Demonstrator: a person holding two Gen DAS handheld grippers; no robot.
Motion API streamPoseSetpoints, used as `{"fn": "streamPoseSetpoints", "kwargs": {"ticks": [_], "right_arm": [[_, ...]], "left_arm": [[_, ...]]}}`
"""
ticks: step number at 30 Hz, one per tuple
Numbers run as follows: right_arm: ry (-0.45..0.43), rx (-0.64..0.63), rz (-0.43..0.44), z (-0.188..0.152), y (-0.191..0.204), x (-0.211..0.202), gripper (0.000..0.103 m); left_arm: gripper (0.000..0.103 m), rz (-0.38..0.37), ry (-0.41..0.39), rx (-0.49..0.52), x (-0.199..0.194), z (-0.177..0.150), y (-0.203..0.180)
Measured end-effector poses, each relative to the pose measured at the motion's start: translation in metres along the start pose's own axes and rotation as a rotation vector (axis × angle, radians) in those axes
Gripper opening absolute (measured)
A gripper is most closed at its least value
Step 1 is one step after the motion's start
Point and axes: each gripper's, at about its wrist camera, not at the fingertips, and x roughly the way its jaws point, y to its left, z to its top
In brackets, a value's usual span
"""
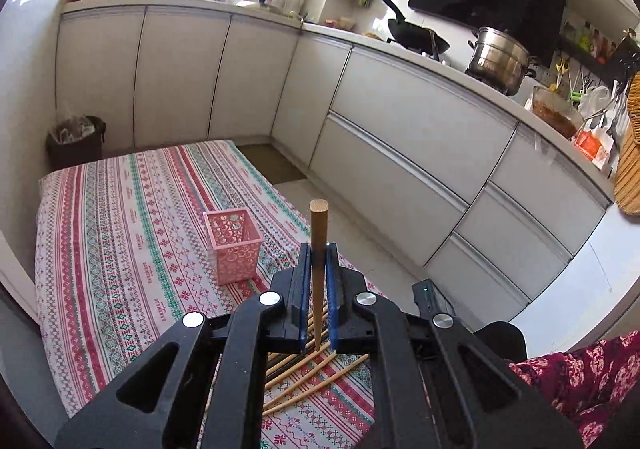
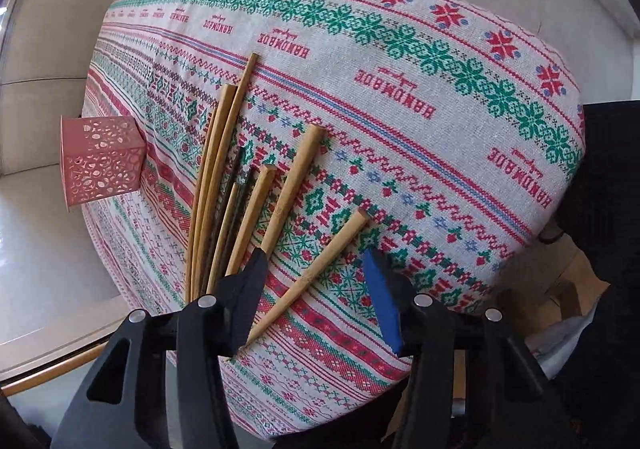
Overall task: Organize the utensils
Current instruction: 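Lift the chopstick upright with the left tool while the right tool lifts its chopstick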
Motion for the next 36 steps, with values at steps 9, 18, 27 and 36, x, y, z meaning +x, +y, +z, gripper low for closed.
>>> {"fn": "streamPoseSetpoints", "kwargs": {"ticks": [9, 18, 27, 36], "right_arm": [[-0.021, -0.085, 0.005, -0.001, 0.018, 0.011, 0.009], [-0.010, -0.044, 0.065, 0.016, -0.021, -0.021, 0.004], [-0.024, -0.030, 0.047, 0.012, -0.005, -0.011, 0.027], [-0.064, -0.169, -0.209, 0.007, 0.046, 0.007, 0.027]], "left_arm": [[0.006, 0.002, -0.083, -0.062, -0.028, 0.007, 0.011], [0.006, 0.021, -0.083, -0.087, -0.024, 0.005, 0.009], [0.006, 0.003, -0.104, -0.084, -0.030, 0.007, 0.004], [0.007, -0.016, -0.130, -0.091, -0.039, 0.010, 0.009]]}}
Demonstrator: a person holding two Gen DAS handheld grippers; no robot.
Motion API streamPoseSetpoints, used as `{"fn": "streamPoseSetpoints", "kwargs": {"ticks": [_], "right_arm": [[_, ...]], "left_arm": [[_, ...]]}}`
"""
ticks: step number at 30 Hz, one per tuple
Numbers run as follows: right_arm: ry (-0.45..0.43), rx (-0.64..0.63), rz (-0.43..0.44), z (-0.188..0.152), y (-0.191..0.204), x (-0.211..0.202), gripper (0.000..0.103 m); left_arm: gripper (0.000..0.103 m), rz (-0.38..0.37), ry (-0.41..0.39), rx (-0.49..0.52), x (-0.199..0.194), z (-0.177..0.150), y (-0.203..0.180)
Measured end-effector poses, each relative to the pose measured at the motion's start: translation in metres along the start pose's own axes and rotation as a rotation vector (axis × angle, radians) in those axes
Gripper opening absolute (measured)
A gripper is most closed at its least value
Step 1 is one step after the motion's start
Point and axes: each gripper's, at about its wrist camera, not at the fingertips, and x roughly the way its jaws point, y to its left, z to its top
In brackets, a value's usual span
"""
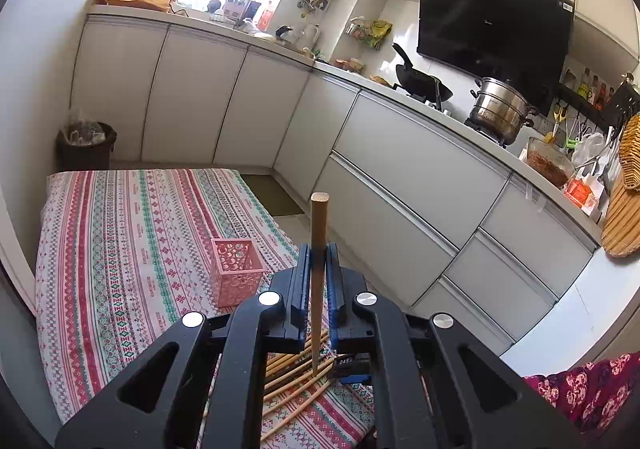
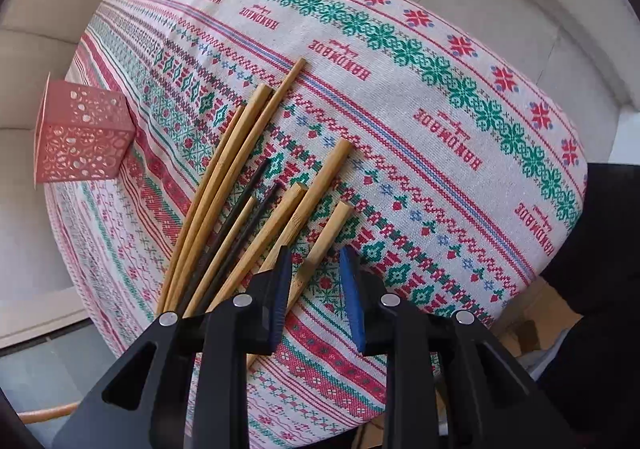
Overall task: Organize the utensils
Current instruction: 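Lift the chopstick upright with the left tool while the right tool lifts its chopstick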
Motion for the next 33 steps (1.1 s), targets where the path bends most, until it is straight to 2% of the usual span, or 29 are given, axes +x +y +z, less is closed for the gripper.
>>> {"fn": "streamPoseSetpoints", "kwargs": {"ticks": [2, 3, 4, 6, 8, 11, 15, 21, 28, 33], "right_arm": [[-0.022, -0.029, -0.035, 0.000, 0.008, 0.000, 0.025], [-0.040, -0.053, -0.046, 0.001, 0.011, 0.000, 0.018], [-0.058, -0.080, -0.040, 0.001, 0.011, -0.001, 0.017], [-0.066, -0.098, -0.005, 0.002, 0.006, -0.001, 0.011], [-0.069, -0.081, 0.044, 0.009, -0.010, -0.002, 0.009], [-0.091, -0.049, 0.134, 0.021, -0.036, -0.009, 0.008], [-0.158, -0.092, 0.233, 0.023, -0.061, -0.025, 0.008], [-0.322, -0.245, 0.378, 0.002, -0.073, -0.080, 0.008], [-0.542, -0.485, 0.485, -0.026, -0.048, -0.160, 0.008], [-0.617, -0.543, 0.555, -0.031, -0.039, -0.205, 0.008]], "left_arm": [[0.007, 0.000, -0.003, 0.002, 0.001, 0.001, -0.002], [0.007, -0.002, -0.006, 0.001, 0.001, 0.001, -0.002], [0.007, -0.004, -0.007, 0.000, 0.001, 0.002, -0.002], [0.007, -0.003, -0.006, 0.000, 0.002, 0.001, -0.003], [0.007, 0.002, 0.000, -0.003, 0.003, 0.000, -0.002], [0.007, 0.010, -0.001, -0.003, 0.004, -0.002, -0.004], [0.007, 0.031, -0.002, -0.002, 0.007, -0.002, -0.005], [0.007, 0.078, 0.001, -0.010, 0.019, -0.007, -0.015], [0.007, 0.130, 0.036, -0.035, 0.040, -0.022, -0.036], [0.007, 0.201, 0.059, -0.012, 0.042, -0.016, -0.050]]}}
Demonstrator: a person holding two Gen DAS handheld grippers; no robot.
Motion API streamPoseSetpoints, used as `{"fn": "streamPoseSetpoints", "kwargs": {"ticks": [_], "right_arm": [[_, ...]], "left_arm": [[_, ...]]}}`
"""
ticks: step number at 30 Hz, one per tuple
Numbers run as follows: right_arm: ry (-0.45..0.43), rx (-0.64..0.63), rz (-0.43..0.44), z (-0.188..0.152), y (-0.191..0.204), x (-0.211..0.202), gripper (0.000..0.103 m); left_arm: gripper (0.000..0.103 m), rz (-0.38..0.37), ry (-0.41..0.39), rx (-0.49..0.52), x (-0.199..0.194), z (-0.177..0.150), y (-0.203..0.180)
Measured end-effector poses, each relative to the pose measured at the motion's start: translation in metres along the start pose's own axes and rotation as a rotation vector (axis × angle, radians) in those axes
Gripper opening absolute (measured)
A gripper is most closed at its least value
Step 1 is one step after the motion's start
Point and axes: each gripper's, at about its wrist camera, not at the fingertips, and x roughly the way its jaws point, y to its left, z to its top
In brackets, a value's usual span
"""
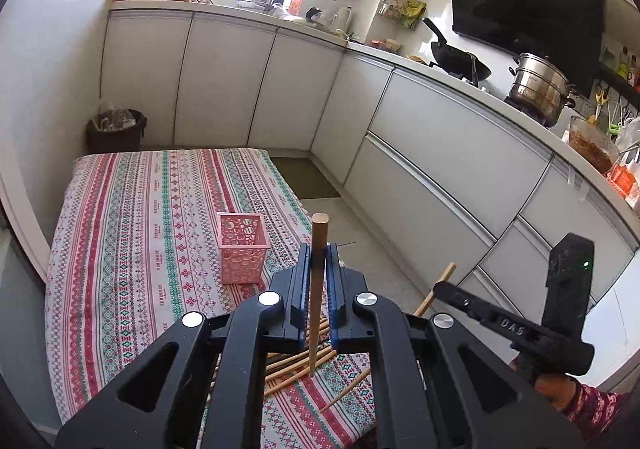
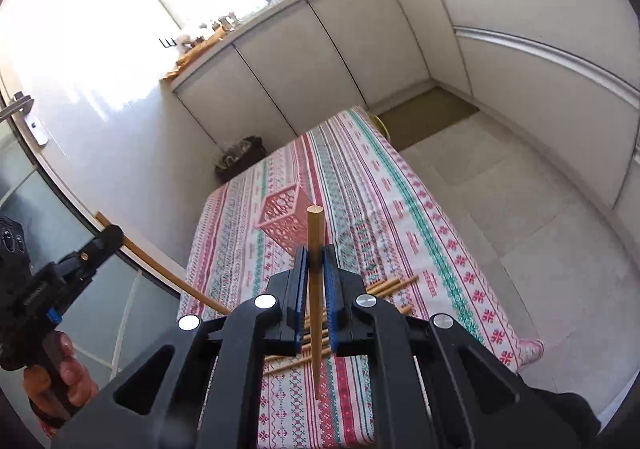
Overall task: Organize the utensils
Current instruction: 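Lift the chopstick upright with the left tool while the right tool lifts its chopstick, then lower the left tool's chopstick into the pink holder and open while the right tool does likewise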
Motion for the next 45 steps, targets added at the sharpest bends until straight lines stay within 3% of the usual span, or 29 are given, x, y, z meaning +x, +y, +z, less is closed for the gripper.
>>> {"fn": "streamPoseSetpoints", "kwargs": {"ticks": [7, 13, 22, 28, 35, 38, 39, 40, 45], "right_arm": [[-0.082, -0.030, 0.069, 0.053, 0.026, -0.019, 0.008], [-0.171, -0.063, 0.076, 0.104, 0.046, -0.019, 0.008], [-0.264, -0.182, 0.055, 0.166, 0.082, 0.031, 0.008], [-0.254, -0.277, 0.041, 0.169, 0.098, 0.094, 0.008], [-0.141, -0.238, 0.061, 0.140, 0.080, 0.157, 0.013], [-0.126, -0.234, 0.072, 0.134, 0.073, 0.159, 0.017], [-0.127, -0.232, 0.072, 0.134, 0.073, 0.157, 0.022], [-0.132, -0.229, 0.061, 0.134, 0.074, 0.154, 0.033], [-0.154, -0.211, 0.055, 0.137, 0.078, 0.127, 0.035]], "left_arm": [[0.007, 0.091, -0.039, -0.003, -0.006, 0.024, -0.004], [0.007, 0.140, -0.084, -0.008, 0.001, 0.060, -0.002], [0.007, 0.197, -0.143, 0.035, 0.036, 0.121, 0.006], [0.007, 0.219, -0.138, 0.010, 0.083, 0.135, 0.036], [0.007, 0.212, -0.074, -0.059, 0.125, 0.112, 0.071], [0.007, 0.196, -0.101, -0.099, 0.114, 0.105, 0.076], [0.007, 0.186, -0.118, -0.114, 0.108, 0.104, 0.076], [0.007, 0.175, -0.139, -0.134, 0.099, 0.102, 0.076], [0.013, 0.167, -0.161, -0.161, 0.080, 0.096, 0.071]]}}
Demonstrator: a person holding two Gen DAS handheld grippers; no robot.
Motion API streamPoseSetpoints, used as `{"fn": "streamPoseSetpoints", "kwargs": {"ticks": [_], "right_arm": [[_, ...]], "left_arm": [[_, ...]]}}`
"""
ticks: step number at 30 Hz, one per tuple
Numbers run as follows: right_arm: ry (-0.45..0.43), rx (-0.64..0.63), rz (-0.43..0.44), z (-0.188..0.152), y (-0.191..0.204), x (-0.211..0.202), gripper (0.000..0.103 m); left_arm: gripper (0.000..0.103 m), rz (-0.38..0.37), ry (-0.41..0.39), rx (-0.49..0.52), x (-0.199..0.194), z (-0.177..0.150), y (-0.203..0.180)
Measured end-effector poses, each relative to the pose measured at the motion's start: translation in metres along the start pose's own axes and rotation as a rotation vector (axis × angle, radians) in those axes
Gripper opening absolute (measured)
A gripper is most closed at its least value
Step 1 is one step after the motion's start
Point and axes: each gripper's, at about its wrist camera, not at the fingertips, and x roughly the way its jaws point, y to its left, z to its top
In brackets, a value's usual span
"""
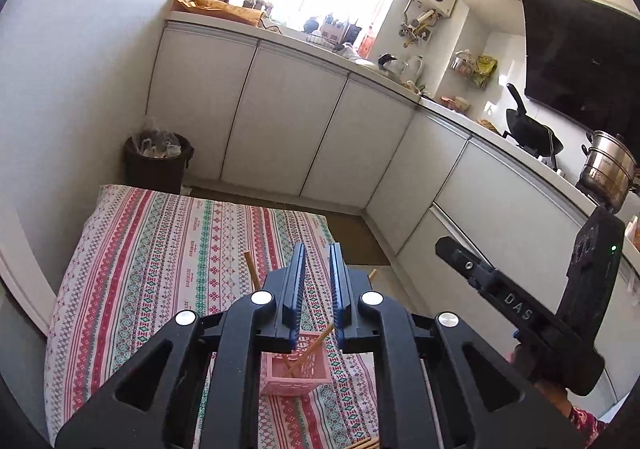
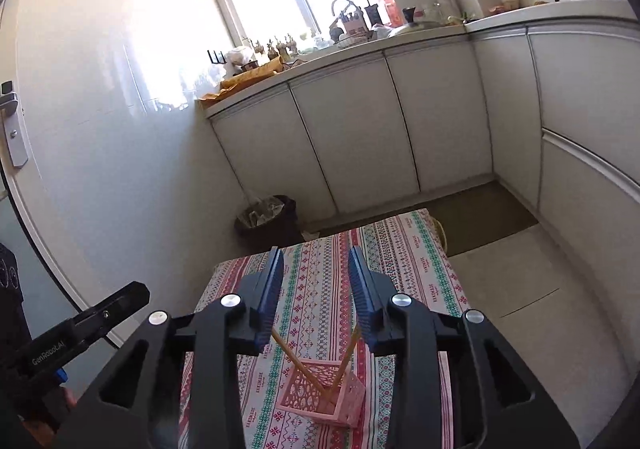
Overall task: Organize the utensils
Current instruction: 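Lower the left tool's chopstick into the pink holder and open while the right tool does likewise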
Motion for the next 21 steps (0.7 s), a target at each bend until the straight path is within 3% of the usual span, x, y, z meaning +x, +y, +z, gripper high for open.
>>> {"fn": "streamPoseSetpoints", "kwargs": {"ticks": [2, 3, 5, 7, 9, 13, 21], "right_arm": [[-0.010, 0.012, -0.003, -0.002, 0.000, -0.015, 0.041], [-0.016, 0.019, -0.012, -0.004, -0.001, -0.023, 0.051], [-0.034, 0.041, -0.028, -0.009, -0.005, -0.039, 0.062], [-0.045, 0.051, -0.053, -0.017, -0.007, -0.052, 0.072], [-0.043, 0.065, -0.074, -0.026, -0.010, -0.063, 0.084], [-0.023, 0.091, -0.102, -0.043, -0.016, -0.079, 0.091], [-0.002, 0.129, -0.153, -0.063, -0.022, -0.103, 0.096]], "left_arm": [[0.018, 0.004, 0.010, -0.013, -0.002, -0.005, 0.001], [0.024, 0.006, 0.012, -0.026, -0.004, -0.010, 0.002], [0.041, 0.019, 0.009, -0.040, -0.007, -0.019, 0.002], [0.072, 0.046, -0.001, -0.052, -0.010, -0.031, 0.002], [0.086, 0.074, -0.012, -0.059, -0.014, -0.041, 0.000], [0.095, 0.093, 0.004, -0.051, -0.022, -0.052, -0.005], [0.096, 0.125, 0.030, -0.018, -0.039, -0.071, -0.015]]}}
